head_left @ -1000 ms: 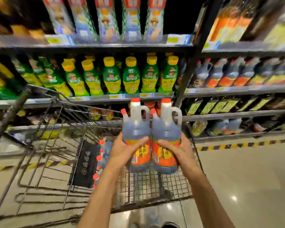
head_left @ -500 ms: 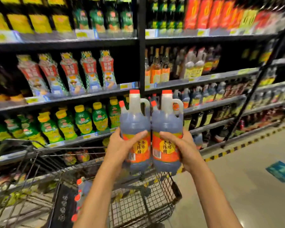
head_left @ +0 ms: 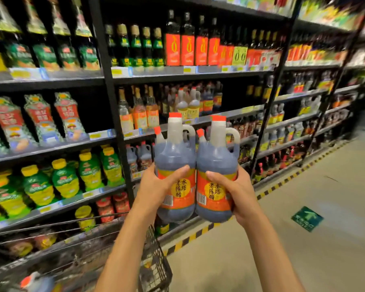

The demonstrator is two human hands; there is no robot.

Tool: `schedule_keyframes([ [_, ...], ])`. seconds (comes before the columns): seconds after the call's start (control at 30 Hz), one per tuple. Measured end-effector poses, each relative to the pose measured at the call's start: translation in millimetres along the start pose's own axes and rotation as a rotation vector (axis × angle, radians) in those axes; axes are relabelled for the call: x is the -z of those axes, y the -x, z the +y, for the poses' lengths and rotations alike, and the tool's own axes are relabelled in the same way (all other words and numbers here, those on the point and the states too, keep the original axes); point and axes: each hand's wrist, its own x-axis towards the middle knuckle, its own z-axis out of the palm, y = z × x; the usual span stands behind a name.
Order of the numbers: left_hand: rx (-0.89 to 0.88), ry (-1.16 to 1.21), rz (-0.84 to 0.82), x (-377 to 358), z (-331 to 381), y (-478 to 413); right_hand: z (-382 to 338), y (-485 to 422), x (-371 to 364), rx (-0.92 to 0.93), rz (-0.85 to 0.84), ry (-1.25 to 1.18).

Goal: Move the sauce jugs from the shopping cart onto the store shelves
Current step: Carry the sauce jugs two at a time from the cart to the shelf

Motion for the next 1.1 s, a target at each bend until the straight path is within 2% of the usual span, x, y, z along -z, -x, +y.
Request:
schedule_keyframes([
  [0.43,0.009,-0.004,-0.114,-123,-40,-92,-6,-62,124,0.017,0.227,0.039],
  [0.77,0.055,0.059,-0.191,-203,-94,-235,9,-189,213,0.019,0.339,0.079],
  [1.1,0.080,0.082,-0.242,-276,-128,-355,18,-304,294,0.021,0.381,0.108],
])
